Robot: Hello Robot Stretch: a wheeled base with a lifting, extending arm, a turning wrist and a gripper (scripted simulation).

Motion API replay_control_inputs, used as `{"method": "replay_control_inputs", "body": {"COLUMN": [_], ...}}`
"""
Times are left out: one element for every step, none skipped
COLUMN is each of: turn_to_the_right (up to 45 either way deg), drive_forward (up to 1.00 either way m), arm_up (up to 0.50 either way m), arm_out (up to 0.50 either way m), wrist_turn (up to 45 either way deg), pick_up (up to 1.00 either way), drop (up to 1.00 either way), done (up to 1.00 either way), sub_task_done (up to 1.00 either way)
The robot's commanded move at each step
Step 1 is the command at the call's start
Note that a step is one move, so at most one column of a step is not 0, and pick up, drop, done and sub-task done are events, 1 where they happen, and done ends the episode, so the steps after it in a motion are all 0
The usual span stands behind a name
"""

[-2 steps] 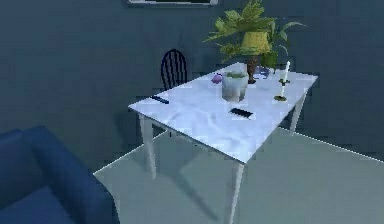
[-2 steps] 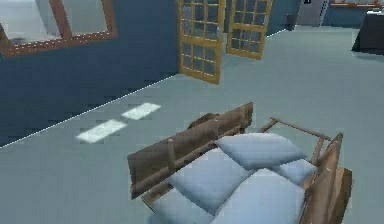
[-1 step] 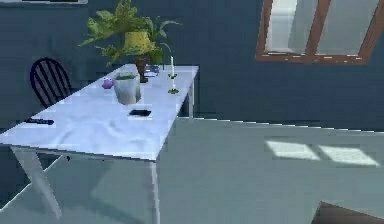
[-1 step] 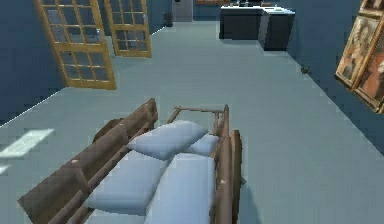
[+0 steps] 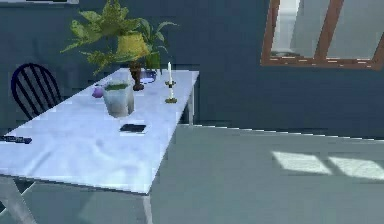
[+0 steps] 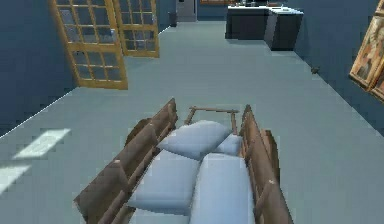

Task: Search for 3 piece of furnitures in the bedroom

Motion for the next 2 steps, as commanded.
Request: {"method": "replay_control_inputs", "body": {"turn_to_the_right": [-45.0,-45.0], "drive_forward": [0.00,0.00], "arm_up": [0.00,0.00], "arm_out": [0.00,0.00], "wrist_turn": [0.0,0.0], "pick_up": [0.00,0.00], "drop": [0.00,0.00], "done": [0.00,0.00], "sub_task_done": [0.00,0.00]}}
